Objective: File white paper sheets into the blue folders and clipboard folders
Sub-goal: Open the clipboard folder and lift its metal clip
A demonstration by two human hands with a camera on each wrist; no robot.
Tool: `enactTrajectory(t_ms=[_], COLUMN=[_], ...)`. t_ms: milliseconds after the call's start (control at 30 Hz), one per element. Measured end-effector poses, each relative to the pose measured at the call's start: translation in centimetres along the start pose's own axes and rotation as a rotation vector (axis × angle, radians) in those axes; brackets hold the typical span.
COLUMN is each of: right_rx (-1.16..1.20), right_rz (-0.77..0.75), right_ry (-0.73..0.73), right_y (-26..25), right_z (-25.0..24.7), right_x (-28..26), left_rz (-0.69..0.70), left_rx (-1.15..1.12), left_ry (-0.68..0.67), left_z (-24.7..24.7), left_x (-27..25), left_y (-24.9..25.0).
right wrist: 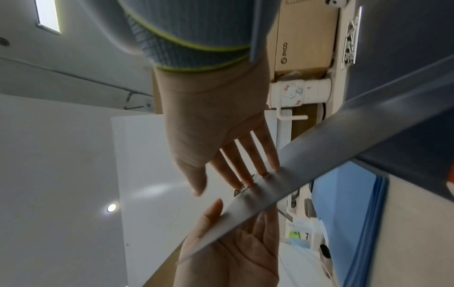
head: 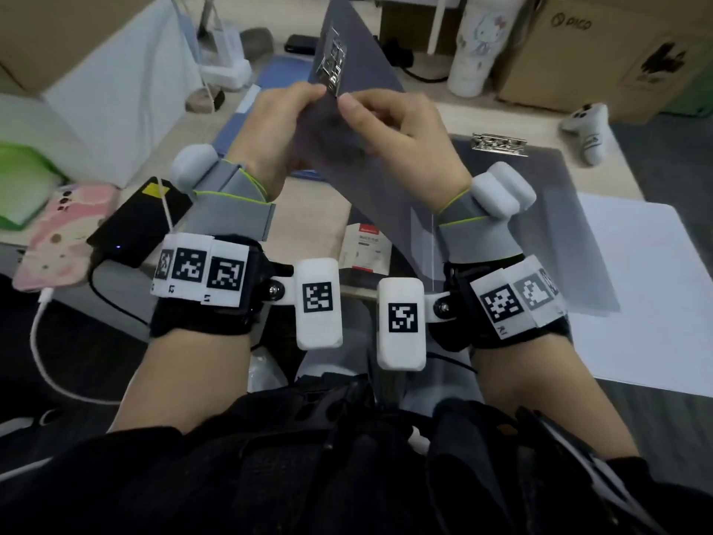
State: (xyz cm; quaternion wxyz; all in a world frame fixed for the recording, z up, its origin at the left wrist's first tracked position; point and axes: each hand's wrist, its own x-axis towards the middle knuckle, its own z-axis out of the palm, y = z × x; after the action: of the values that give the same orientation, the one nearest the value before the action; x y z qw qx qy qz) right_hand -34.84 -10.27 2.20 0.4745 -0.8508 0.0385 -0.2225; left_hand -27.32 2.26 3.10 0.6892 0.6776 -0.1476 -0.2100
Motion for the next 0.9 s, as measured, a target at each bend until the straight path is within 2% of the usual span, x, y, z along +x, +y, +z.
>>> enactTrajectory(t_ms=[100, 233, 333, 433, 533, 600, 700, 900], right_rx=[-0.014, -0.013, -0.005, 0.005, -0.009, -0.112, -0.299, -0.635], right_rz=[0.059, 0.178, 0.231, 0.275, 0.341, 0.366, 0.426, 0.772], right_ry=[-0.061, -0.103, -0.126, -0.135, -0.060, -0.025, -0.057, -0.202], right_y=[0.4, 1.4, 2.3, 3.4, 4.8, 5.9, 7.7, 10.9], right_z=[2.2, 4.4, 5.8, 7.0, 7.3, 7.1, 6.4, 5.5], right_x=[1.0, 2.1, 2.6, 2.9, 3.2, 3.5, 4.0, 4.5], left_rz=[0.015, -0.029, -0.109, -0.200, -0.232, -0.252, -0.240, -0.303], left_rx=[0.133, 0.149, 0.209, 0.233, 0.368, 0.448, 0.445, 0.388], left_ry=[0.063, -0.068, -0.087, -0.040, 0.044, 0.120, 0.159, 0.177], left_z=[-2.6, -5.7, -7.1, -8.0, -8.6, -8.7, -8.7, -9.1], left_x=[0.5, 0.8, 1.2, 1.7, 2.5, 2.7, 3.5, 4.7], left_y=[-0.9, -3.1, -4.4, -5.5, -6.7, -7.2, -8.0, -9.8])
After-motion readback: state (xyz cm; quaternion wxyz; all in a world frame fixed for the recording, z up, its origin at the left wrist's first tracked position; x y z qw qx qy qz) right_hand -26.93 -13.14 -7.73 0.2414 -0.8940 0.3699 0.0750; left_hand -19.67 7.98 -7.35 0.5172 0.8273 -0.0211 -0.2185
